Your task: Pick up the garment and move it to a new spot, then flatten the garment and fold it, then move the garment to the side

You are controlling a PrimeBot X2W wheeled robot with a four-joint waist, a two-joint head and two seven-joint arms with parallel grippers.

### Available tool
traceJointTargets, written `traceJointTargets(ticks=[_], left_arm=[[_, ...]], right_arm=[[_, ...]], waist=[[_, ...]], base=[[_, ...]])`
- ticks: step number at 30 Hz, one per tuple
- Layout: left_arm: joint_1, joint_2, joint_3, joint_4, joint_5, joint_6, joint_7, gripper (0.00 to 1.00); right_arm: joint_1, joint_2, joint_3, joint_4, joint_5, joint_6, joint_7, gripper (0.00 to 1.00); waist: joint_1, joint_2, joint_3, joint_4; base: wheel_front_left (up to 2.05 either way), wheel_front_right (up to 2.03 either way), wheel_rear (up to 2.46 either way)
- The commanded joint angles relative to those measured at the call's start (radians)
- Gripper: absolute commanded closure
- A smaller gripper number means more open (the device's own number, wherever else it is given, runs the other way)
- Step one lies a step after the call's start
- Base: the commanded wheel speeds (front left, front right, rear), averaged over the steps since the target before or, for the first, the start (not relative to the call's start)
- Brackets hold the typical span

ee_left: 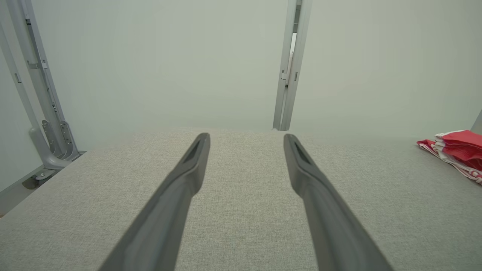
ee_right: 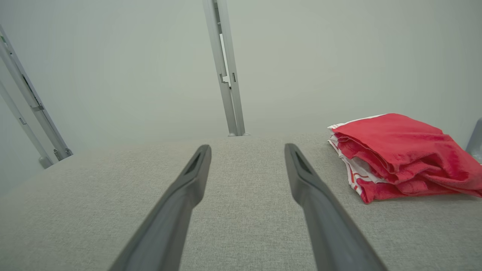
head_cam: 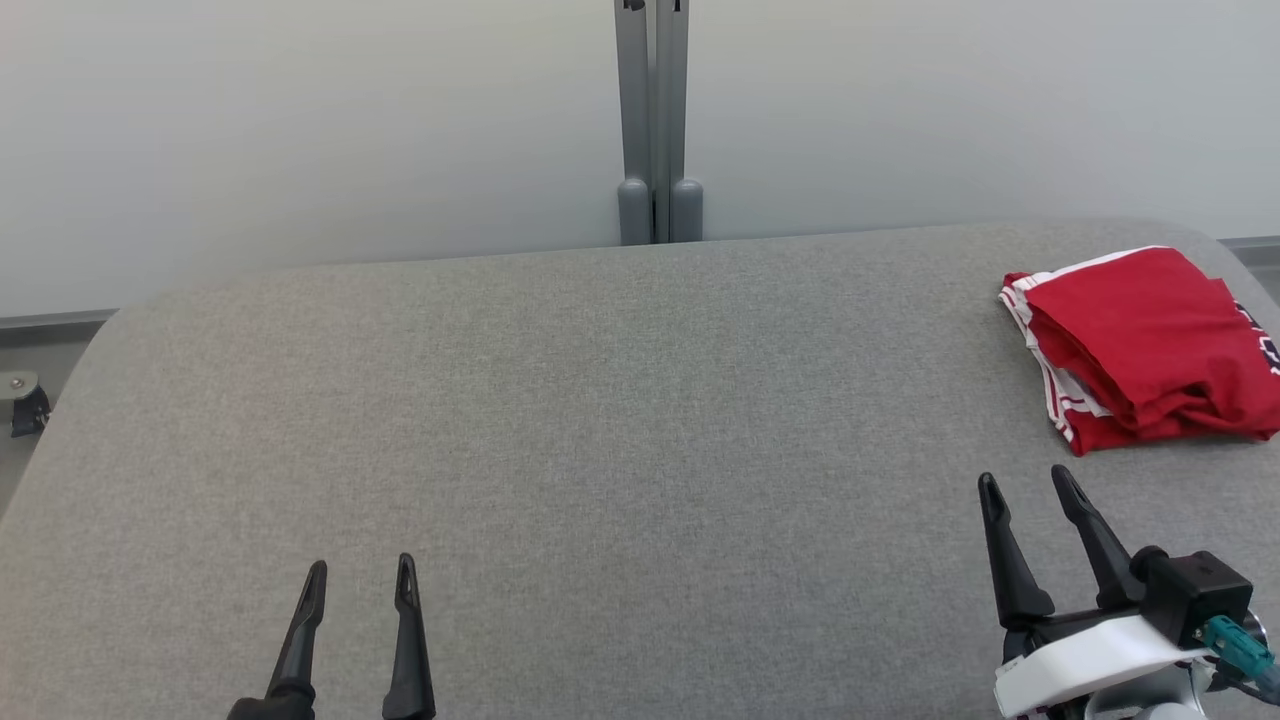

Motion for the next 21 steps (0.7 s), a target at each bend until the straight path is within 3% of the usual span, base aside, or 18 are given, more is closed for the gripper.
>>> traceJointTargets(ticks=[1,21], left_arm=[[0.017,0.002,0.009,-0.003,0.001,-0.007,0.0,0.0],[0.061,0.002,0.019,0.023,-0.006,-0.041,0.0,0.0]], right_arm=[[0.018,0.003,0.006,-0.012,-0.001,-0.001,-0.003,0.0],[0.089,-0.001,0.057,-0.028,-0.009,-0.001,-0.003,0.0]], waist=[[0.0,0.0,-0.019,-0.007],[0.0,0.0,-0.052,-0.018]], base=[[0.0,0.0,0.0],[0.0,0.0,0.0]])
